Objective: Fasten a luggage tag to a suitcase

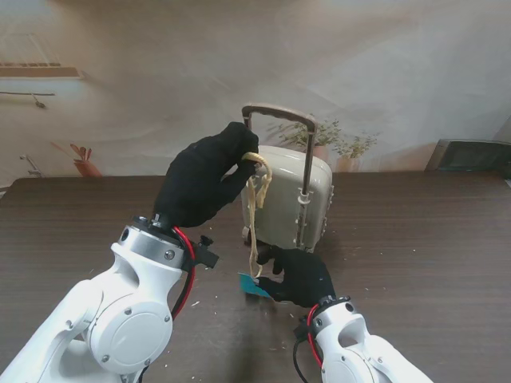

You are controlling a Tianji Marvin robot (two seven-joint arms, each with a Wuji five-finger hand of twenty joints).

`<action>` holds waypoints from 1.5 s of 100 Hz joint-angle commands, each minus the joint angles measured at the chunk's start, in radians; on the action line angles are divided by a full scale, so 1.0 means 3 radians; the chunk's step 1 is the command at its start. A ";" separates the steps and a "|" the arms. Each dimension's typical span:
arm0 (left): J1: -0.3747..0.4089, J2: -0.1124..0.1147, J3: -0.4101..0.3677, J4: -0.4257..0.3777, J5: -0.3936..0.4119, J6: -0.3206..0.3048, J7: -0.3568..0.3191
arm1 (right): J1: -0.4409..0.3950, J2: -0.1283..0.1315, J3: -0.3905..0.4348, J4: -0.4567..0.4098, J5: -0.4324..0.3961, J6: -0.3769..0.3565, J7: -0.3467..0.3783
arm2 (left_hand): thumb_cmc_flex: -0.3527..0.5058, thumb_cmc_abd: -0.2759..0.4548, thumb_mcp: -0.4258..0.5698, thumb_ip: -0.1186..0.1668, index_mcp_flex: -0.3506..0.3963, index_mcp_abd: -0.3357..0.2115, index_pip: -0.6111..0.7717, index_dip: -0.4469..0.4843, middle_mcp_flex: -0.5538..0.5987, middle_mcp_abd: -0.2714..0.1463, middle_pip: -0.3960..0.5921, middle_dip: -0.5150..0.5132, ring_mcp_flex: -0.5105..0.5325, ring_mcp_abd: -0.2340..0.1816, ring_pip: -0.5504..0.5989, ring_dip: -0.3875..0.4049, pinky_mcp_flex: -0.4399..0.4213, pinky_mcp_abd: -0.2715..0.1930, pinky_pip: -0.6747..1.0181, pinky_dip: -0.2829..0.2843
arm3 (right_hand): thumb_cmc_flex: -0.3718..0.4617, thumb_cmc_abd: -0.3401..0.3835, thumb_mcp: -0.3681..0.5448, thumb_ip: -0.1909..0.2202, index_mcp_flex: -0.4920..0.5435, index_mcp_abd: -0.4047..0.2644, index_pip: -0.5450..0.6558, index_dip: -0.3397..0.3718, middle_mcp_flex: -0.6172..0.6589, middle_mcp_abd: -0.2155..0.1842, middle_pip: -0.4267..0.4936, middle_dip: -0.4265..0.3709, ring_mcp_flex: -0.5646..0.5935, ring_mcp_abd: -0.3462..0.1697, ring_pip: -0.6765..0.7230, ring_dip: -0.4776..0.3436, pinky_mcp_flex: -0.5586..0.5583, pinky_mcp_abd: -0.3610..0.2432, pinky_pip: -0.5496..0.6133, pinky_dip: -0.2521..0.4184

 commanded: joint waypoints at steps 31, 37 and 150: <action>-0.0026 -0.0011 0.0013 -0.0108 0.0002 -0.0003 -0.0043 | 0.0134 -0.0020 -0.0069 0.0167 0.0001 0.0020 -0.0027 | 0.0085 0.0041 0.0004 0.0037 -0.0017 -0.0283 0.0080 -0.0007 0.0194 0.0332 0.0218 0.0109 -0.0302 -0.1267 -0.0052 0.0141 0.0024 0.0063 0.0060 0.0046 | 0.0009 -0.0112 0.0137 0.0031 0.0048 0.0105 -0.0096 0.0179 0.0137 -0.0078 0.0125 0.0058 0.0158 -0.0023 0.0047 0.0035 0.0059 0.0092 0.0093 0.0007; -0.0028 -0.0010 0.0018 -0.0108 0.0001 -0.0002 -0.0044 | 0.0158 -0.0024 -0.0087 0.0185 0.0013 0.0029 -0.0030 | 0.0084 0.0037 0.0006 0.0037 -0.0017 -0.0283 0.0080 -0.0006 0.0195 0.0332 0.0218 0.0109 -0.0301 -0.1268 -0.0050 0.0140 0.0024 0.0063 0.0060 0.0045 | 0.0008 -0.0109 0.0132 0.0030 0.0023 0.0102 -0.0137 0.0156 0.0133 -0.0080 0.0120 0.0057 0.0155 -0.0020 0.0044 0.0034 0.0059 0.0094 0.0095 0.0005; -0.0068 0.0003 -0.0078 -0.0085 0.0056 0.0148 -0.0145 | -0.0159 0.0042 0.0127 -0.0429 0.0104 -0.0075 0.0352 | 0.0078 0.0032 0.0012 0.0047 0.0022 -0.0289 -0.0016 -0.0081 0.0201 0.0342 0.0182 0.0104 -0.0319 -0.1268 -0.0052 0.0159 0.0013 0.0047 0.0056 0.0038 | 0.0952 0.0248 0.0030 -0.0368 0.0410 -0.0380 0.1371 0.0751 0.0271 -0.0115 0.0362 0.0314 0.0162 -0.0113 0.0351 0.0138 0.0060 0.0003 0.0295 0.0230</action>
